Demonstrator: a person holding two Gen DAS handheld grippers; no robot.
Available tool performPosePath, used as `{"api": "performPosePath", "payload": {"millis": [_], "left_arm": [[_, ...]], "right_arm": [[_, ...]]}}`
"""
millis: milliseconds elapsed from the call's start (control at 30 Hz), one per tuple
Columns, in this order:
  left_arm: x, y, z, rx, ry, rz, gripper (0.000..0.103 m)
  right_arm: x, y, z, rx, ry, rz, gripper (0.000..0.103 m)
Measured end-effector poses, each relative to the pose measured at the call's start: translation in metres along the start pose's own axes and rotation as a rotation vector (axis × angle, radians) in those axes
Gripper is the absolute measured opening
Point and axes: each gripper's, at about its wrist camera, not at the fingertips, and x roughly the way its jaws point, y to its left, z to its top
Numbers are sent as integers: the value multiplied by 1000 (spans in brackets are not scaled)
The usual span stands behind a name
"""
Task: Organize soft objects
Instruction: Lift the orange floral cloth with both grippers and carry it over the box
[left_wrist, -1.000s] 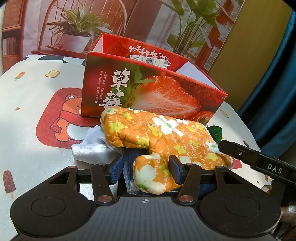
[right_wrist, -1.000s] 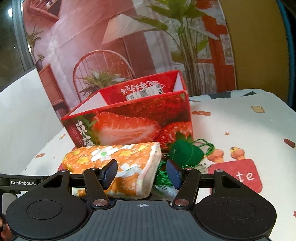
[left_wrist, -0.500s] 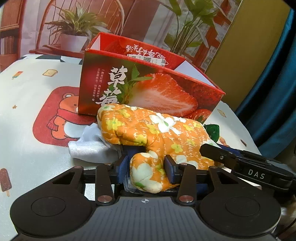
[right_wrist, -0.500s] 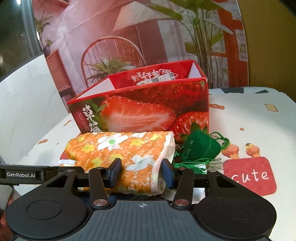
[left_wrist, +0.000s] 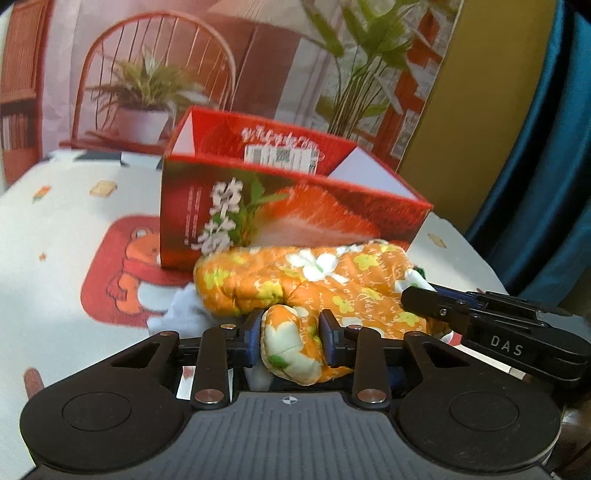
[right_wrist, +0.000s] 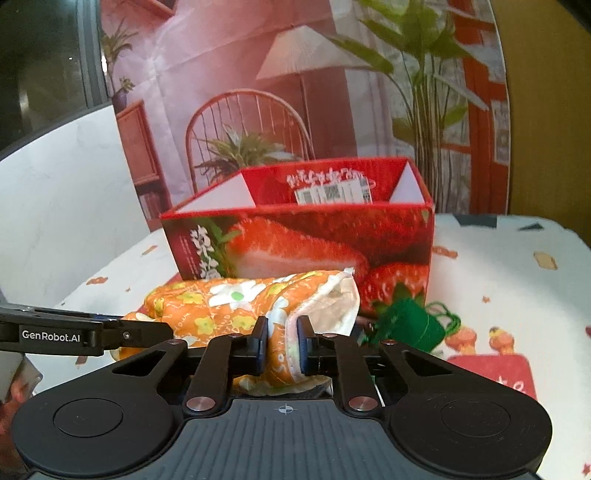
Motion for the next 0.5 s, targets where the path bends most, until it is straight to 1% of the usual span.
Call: {"api": "performPosePath", "payload": {"millis": [100,333,500], "left_arm": [[-7,-2,4,13,-25,3,33],[-17,-1,7,2,-66,2,31],[-33,-4,23,11,-139,-3,30]], "right_arm": [[-6,4,5,-22,-25,1,14],[-17,13,14,-53,-64,9,14],[-25,19,30,-80,-106,18,14]]}}
